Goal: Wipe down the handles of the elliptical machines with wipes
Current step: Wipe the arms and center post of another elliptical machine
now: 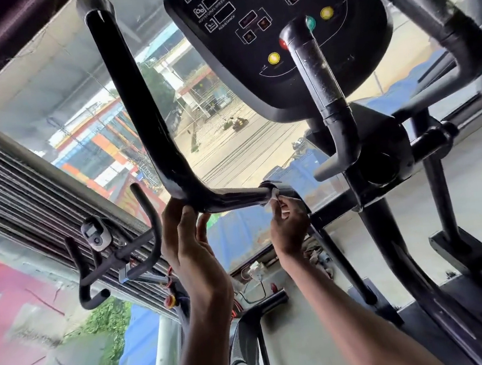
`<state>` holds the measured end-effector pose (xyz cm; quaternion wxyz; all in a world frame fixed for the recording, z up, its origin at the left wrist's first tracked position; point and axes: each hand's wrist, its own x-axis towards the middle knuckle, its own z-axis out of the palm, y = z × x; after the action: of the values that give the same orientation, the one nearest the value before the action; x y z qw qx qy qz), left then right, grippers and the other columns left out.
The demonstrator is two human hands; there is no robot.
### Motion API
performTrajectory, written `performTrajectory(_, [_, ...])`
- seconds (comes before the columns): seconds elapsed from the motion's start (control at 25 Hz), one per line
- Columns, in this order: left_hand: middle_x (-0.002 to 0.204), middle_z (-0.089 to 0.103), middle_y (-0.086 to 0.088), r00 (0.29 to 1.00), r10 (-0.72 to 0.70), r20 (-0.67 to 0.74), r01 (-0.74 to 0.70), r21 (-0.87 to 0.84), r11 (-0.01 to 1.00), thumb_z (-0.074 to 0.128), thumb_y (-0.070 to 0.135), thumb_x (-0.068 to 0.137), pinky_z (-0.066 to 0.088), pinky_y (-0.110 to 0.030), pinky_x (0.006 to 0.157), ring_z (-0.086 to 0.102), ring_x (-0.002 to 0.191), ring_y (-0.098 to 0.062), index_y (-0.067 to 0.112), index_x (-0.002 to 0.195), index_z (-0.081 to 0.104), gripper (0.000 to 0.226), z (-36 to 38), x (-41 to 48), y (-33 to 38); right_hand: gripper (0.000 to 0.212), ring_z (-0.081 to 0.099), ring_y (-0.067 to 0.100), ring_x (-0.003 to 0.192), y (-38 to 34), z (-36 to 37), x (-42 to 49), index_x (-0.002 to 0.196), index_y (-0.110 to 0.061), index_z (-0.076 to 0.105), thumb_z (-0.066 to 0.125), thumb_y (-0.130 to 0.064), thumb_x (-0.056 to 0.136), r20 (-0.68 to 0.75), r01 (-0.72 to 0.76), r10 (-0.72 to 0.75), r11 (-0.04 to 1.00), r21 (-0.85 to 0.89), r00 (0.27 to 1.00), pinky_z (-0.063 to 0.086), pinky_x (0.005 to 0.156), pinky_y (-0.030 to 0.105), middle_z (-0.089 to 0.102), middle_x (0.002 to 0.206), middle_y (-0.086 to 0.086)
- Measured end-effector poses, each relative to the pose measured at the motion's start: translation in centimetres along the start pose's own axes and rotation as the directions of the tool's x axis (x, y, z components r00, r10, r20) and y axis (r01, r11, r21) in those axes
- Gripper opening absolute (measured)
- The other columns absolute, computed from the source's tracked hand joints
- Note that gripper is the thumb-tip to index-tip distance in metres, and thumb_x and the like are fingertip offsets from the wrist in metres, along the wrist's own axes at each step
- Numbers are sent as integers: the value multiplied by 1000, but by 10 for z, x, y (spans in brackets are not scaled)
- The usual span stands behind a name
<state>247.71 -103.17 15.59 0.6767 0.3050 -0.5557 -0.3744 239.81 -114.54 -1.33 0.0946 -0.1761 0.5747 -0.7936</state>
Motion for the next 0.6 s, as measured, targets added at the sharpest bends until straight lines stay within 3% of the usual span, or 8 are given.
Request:
performTrajectory(0.08, [99,66,1,1000,15,-3,-15,13,1000,50,15,93,47,-32,91,57,104,-20,21,104,69,23,1,0,-1,7,67,16,86,1,-2,6,99,-2,78,72,-4,94,2,96,-96,995,-5,995,56,80,27,74,92,8])
performTrajectory(0.24, [97,65,2,999,40,-23,-39,29,999,51,16,93,46,-30,88,57,99,-17,25,100,71,23,2,-1,-4,15,71,14,97,-17,-6,13,108,-1,79,70,-1,96,69,182,-187,981,74,980,58,88,28,77,101,7])
performTrajectory(0.4, [89,70,12,997,64,-38,-62,39,997,51,17,93,48,-27,86,62,91,-8,33,90,77,30,6,-2,-3,17,68,15,98,-35,-8,16,108,-1,78,68,5,95,149,362,-367,930,65,918,47,92,16,76,102,6])
performTrajectory(0.52, [95,73,13,997,66,-32,-65,60,996,51,19,96,48,-30,89,64,96,-8,19,105,72,23,5,-3,-3,21,68,18,100,-38,-13,19,113,-5,77,68,2,96,183,359,-357,933,26,916,45,91,16,76,105,4])
performTrajectory(0.6, [98,74,11,996,81,-29,-78,80,994,51,18,97,48,-32,92,64,98,-9,12,111,69,24,4,-3,-3,21,65,12,102,-51,-22,14,112,-2,77,69,6,94,217,456,-470,883,114,856,44,91,16,76,107,5])
